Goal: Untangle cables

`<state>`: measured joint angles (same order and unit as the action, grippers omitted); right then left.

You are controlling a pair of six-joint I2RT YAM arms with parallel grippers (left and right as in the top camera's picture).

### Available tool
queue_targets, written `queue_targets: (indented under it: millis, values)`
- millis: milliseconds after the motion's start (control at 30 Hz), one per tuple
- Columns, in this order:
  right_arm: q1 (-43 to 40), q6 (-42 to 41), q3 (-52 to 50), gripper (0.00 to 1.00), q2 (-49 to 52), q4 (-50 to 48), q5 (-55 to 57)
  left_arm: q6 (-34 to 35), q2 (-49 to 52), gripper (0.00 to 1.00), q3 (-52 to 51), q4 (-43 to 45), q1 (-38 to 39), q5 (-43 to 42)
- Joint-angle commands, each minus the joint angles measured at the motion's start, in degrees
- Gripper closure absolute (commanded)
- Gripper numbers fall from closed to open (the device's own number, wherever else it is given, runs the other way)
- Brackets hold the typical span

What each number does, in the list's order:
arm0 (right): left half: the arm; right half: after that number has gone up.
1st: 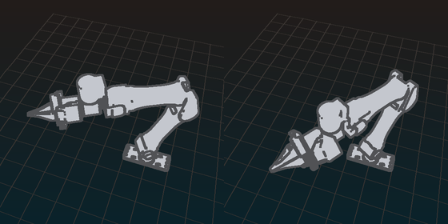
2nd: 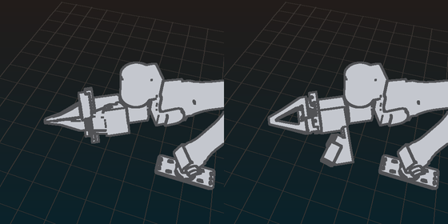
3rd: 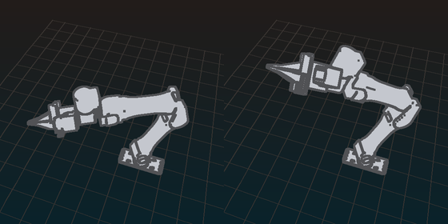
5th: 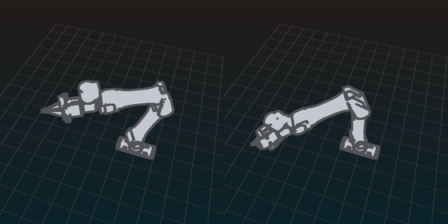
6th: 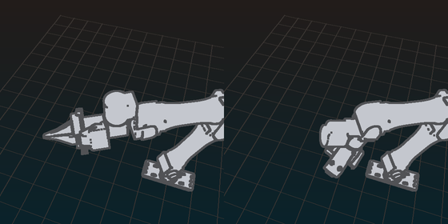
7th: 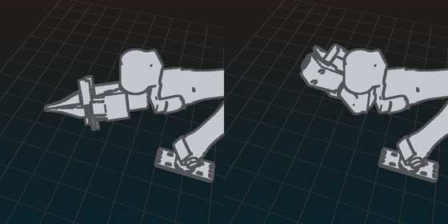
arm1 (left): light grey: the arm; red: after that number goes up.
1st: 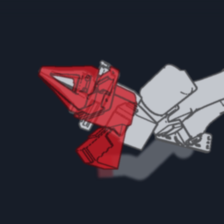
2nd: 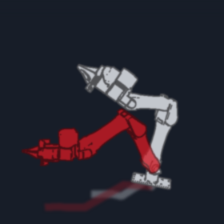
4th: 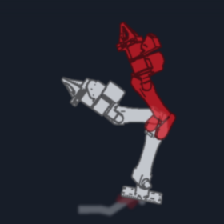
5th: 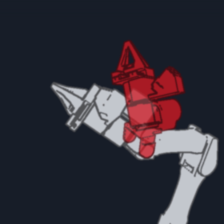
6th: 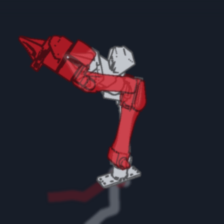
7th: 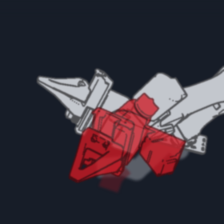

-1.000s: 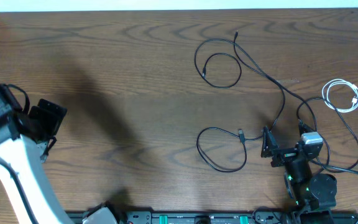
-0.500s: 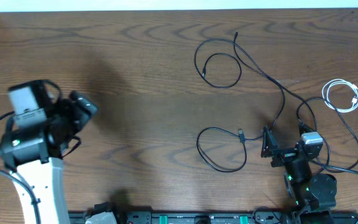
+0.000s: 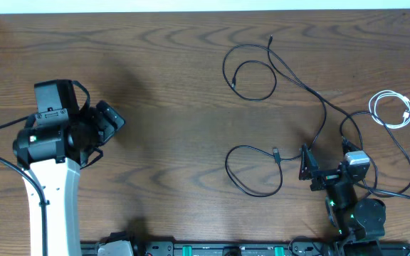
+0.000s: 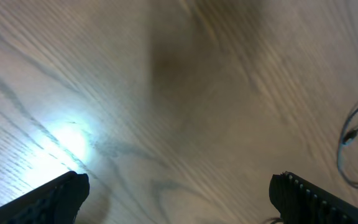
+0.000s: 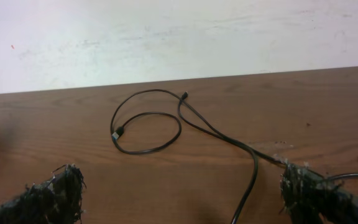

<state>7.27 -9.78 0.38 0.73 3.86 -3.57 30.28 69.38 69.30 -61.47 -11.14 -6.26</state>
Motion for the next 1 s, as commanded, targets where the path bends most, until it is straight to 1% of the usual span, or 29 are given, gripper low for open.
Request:
queue_targets:
  millis: [0,233,367,600,800,967]
  values:
    - [0.28,0.85,-0.07,0.01,-0.42,0.28,0.42,-2.45,-0.15,0.02,-0.74,-1.75,0.20,2.03]
    - [0.28,0.85,-0.07,0.01,-0.42,0.28,0.42,-1.97,-0.22,0.02,-6.10,-1.79,0.24,1.77]
    - [0.28,0.85,-0.07,0.01,-0.42,0.28,0.42,-1.97,-0.92,0.02,-13.46,3.98,0.24,0.09]
    - [0.28,0.85,-0.07,0.01,-0.42,0.28,0.42,-1.95,-3.78,0.02,-27.39,19.21,0.24,-6.60]
    - [0.28,0.85,-0.07,0.01,-0.42,0.28,0.42,-1.95,-6.40,0.02,-37.51,28.55,0.24,-6.88]
    - [0.28,0.85,-0.07,0.01,-0.42,0.28,0.42,-1.97,-8.55,0.02,-43.76,37.31,0.72,-9.46]
